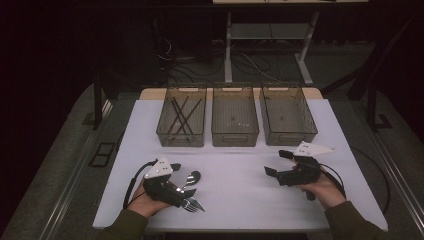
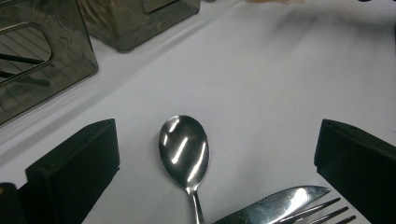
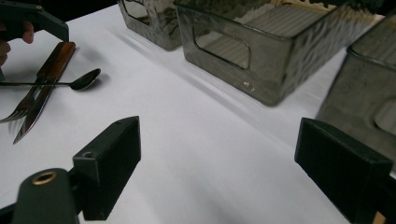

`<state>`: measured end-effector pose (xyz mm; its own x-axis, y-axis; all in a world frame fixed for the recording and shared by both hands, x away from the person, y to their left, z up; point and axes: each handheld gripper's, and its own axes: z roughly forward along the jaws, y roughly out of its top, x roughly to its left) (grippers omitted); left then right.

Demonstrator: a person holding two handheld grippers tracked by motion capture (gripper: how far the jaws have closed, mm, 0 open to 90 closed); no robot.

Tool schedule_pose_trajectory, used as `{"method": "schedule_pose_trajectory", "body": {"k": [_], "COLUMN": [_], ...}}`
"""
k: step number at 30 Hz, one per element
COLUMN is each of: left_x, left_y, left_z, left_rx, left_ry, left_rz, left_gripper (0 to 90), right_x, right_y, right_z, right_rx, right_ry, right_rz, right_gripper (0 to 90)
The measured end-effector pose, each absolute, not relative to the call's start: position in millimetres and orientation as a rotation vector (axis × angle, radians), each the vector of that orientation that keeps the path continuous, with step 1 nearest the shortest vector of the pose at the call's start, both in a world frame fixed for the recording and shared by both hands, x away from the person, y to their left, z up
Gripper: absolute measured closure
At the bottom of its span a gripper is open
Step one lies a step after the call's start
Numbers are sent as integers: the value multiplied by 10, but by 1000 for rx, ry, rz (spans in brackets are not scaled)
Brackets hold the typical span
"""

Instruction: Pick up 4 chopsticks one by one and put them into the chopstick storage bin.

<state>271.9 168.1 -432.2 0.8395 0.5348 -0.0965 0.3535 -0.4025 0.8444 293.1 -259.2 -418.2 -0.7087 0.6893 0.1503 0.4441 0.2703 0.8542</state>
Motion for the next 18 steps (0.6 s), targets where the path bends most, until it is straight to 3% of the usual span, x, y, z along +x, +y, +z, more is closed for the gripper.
{"method": "schedule_pose_trajectory", "body": {"k": [18], "left_x": [2714], "left_y": [1677], "left_z": [-4320], "left_rx": [2036], "left_ry": [645], "left_rz": [232], "left_gripper": [0], "right_x": [2939], "right_y": [-3020], "right_z": [-4275], "right_rx": [1124], "right_ry": [2251], "right_rz": [1370], "right_gripper": [145]}}
